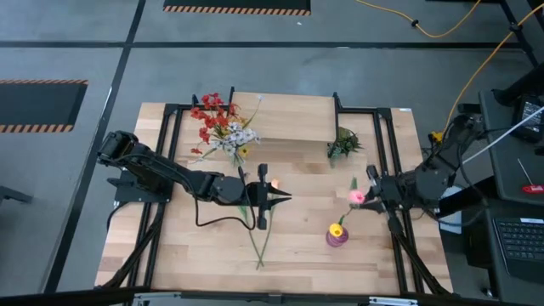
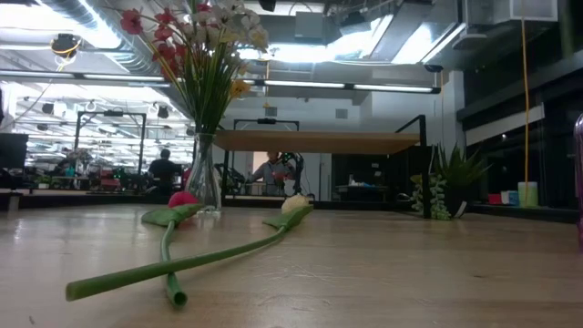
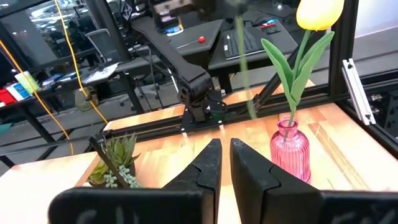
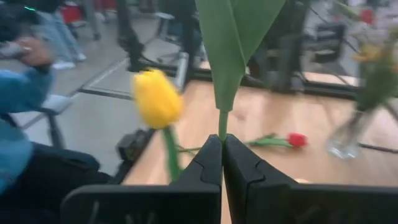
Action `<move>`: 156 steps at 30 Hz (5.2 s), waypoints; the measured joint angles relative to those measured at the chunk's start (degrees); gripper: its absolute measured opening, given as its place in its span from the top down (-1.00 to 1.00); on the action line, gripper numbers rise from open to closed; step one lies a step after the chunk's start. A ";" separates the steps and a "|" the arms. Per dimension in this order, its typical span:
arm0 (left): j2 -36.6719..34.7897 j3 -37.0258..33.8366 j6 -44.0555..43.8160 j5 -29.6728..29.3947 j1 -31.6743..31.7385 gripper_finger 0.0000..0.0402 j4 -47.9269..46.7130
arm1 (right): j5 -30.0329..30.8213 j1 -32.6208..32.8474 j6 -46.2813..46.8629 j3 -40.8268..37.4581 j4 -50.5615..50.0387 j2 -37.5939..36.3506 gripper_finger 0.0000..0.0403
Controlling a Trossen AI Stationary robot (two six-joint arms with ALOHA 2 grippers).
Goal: Pick and place flowers into a vace then onto a shelf
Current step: Put the pink flower into the purple vase, then put the white flower into the purple vase
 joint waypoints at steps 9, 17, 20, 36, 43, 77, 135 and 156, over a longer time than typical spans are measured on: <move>0.00 0.00 -1.05 0.02 0.00 0.87 0.00 | 3.89 7.37 1.09 -1.11 5.72 1.02 1.00; 0.00 0.00 -1.05 0.04 0.00 0.89 0.00 | 4.65 8.12 1.25 -1.11 7.68 6.10 1.00; 0.00 0.00 -1.07 0.07 0.00 0.88 0.00 | 5.13 8.12 1.50 -1.11 7.74 7.32 1.00; 0.00 0.00 -2.00 0.31 0.00 0.90 0.00 | 8.53 8.10 5.22 -3.39 7.71 10.20 1.00; 0.00 0.00 -2.30 0.29 0.00 0.90 0.00 | 9.84 8.16 5.66 -8.40 14.72 9.79 1.00; 0.04 0.04 -2.58 0.33 -2.87 0.90 -4.78 | 7.45 8.20 7.36 -18.25 19.73 9.42 0.30; 8.99 18.91 -65.38 -2.71 -8.46 0.99 -58.81 | 14.93 -4.59 -5.65 -21.88 13.80 -3.72 0.96; 27.72 35.91 -78.01 -2.61 -4.89 0.99 -79.59 | 14.84 -5.72 -7.90 -21.88 13.36 -3.72 0.96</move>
